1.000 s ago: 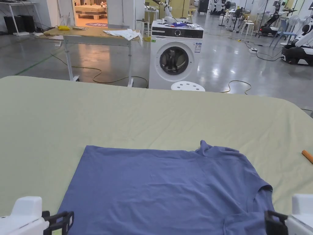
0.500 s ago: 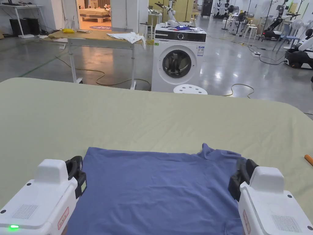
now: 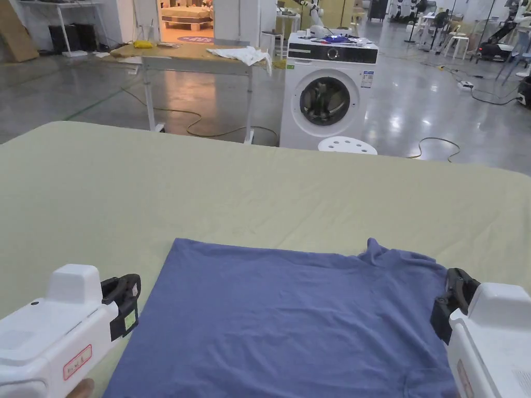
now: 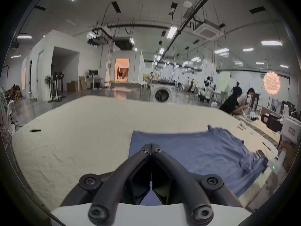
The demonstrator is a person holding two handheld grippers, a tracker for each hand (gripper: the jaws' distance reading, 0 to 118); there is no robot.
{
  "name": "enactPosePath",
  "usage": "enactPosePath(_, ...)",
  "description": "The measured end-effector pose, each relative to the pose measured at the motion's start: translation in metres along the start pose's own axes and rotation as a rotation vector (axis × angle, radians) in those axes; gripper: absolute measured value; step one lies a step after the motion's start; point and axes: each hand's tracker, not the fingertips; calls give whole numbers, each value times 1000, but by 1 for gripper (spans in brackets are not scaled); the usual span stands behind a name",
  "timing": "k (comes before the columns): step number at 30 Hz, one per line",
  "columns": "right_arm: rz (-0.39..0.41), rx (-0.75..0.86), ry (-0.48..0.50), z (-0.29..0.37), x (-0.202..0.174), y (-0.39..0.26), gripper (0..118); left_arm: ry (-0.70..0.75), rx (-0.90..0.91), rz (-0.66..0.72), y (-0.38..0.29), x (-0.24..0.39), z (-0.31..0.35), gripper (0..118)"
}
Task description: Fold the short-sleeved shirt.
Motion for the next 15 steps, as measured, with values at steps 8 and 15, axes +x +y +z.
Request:
enactPosePath(8,13,-99,31,-5,2,-12,1,-7,-376,64,-53,-44,4,38)
enactPosePath(15,17,-168,57,-11,-1,-27,1,54,-532,151,-91,-64,-15,70)
